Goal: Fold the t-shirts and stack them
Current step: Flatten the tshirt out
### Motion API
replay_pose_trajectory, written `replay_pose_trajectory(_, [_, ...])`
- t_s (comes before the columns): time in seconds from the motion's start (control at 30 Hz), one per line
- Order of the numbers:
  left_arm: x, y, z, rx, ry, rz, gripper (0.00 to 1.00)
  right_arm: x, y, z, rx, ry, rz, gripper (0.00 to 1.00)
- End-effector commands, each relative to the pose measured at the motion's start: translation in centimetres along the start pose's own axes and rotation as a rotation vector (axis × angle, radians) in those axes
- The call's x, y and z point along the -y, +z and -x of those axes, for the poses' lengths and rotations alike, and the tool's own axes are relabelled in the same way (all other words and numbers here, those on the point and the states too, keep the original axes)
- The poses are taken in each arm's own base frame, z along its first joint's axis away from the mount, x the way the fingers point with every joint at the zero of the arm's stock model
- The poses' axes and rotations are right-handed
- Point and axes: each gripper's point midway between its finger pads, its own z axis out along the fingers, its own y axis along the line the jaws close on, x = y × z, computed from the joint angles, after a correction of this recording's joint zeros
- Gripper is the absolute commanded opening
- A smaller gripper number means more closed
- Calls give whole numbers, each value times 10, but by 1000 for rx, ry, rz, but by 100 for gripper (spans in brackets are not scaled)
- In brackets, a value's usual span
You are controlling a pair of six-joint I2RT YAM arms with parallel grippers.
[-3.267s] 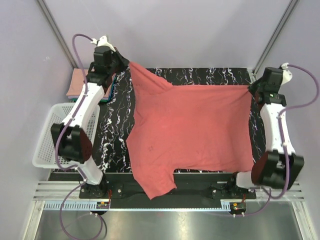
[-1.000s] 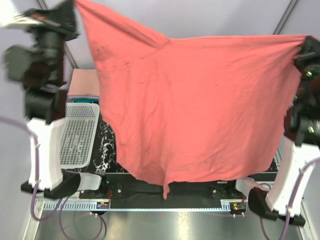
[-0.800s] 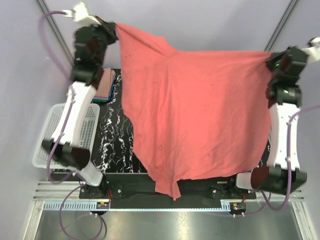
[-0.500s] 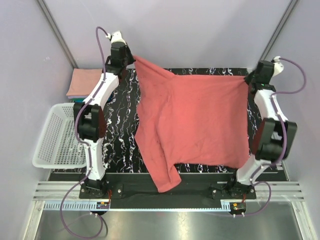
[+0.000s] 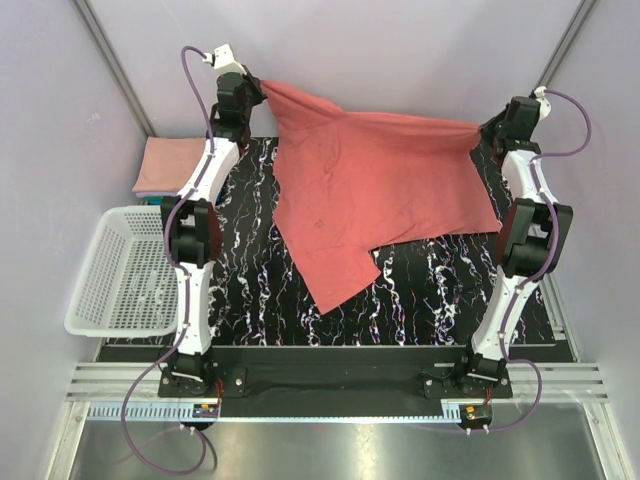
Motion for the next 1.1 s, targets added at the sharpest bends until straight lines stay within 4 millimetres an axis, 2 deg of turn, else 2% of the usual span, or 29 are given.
replay_pose_trajectory(0.0, [18,-4,48,131,-35,-69,0,-10,6,18,39,-19,30,0])
replay_pose_trajectory(0.17, [26,-17,38,70,-30,-119,0,-10,17,13,-9,-18,39,0])
replay_pose_trajectory(0.23, [26,-32,36,44,-34,-121,0,-5,19,9,-38,3,34,0])
replay_pose_trajectory(0.43, [18,-73,28,6,-22,-105,0,13,19,14,-81,58,36,0])
replay_pose_trajectory(0.53, [26,-88,21,-47,-25,-146,0,22,20,17,-90,68,29,0])
replay_pose_trajectory(0.63, [31,-104,-4,-151,-15,-169,0,29,22,11,-128,67,26,0])
replay_pose_trajectory(0.67, [27,-115,-18,-192,-16,-168,0,34,24,5,-144,68,20,0])
replay_pose_trajectory(0.87, [15,-163,-56,-287,-1,-157,0,53,25,-16,-206,61,-4,0])
replay_pose_trajectory(1.07, [16,-192,-102,-419,48,-155,0,80,31,-42,-270,67,-58,0])
